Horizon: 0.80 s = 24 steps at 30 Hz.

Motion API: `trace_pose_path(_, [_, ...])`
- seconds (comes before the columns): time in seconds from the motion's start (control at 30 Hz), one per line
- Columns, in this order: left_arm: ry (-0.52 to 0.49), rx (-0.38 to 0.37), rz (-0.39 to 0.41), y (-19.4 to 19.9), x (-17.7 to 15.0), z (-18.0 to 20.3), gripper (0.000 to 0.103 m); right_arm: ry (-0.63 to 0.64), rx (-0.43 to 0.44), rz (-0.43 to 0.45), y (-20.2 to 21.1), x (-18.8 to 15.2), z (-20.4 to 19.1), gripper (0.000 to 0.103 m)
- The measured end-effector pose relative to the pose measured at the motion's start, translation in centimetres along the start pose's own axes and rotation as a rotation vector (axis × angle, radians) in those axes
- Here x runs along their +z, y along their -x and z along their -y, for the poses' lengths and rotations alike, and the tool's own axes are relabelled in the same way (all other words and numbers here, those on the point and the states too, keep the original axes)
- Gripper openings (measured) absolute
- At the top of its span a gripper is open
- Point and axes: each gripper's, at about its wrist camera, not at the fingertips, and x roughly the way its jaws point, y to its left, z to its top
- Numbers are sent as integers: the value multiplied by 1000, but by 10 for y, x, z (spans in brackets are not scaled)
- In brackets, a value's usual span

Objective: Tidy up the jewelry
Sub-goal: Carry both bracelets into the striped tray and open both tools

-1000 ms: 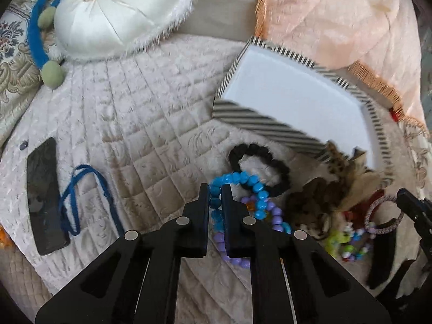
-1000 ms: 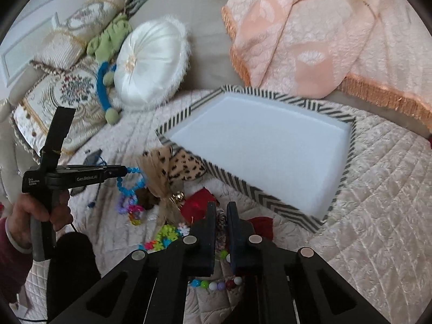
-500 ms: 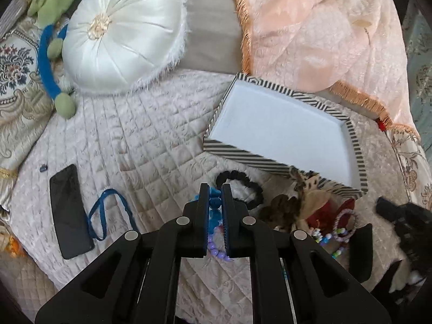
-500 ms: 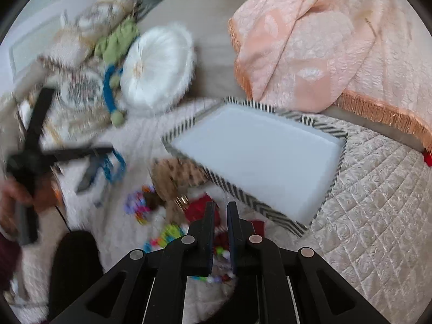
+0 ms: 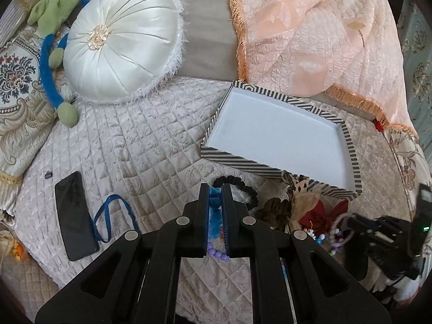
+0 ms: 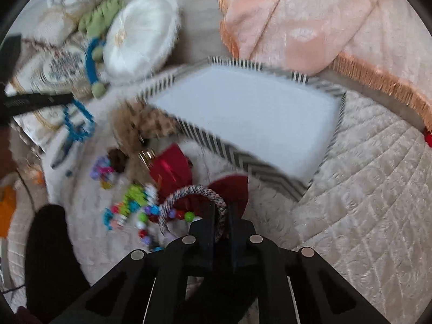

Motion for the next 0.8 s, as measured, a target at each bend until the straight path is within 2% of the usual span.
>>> trace_pose_path(0.17, [-15, -3, 16, 4, 11, 8, 7, -19, 25, 86, 35, 13, 4, 8])
trace_pose_path(0.33, [-66, -2, 34, 2, 32, 28, 7, -51, 14, 112, 40, 31, 6, 8])
trace_pose_path(0.53, [-106, -7, 32, -29, 67, 56, 7, -136, 4, 73, 7, 63, 13, 8])
trace_pose_path(0.67, [-100, 0, 4, -72, 91, 64, 7, -179, -12, 31, -24, 83, 20, 8])
trace_pose_path(0.8, [-89, 22, -70, -127, 102, 61, 7, -189, -36, -32, -64, 101, 22, 8])
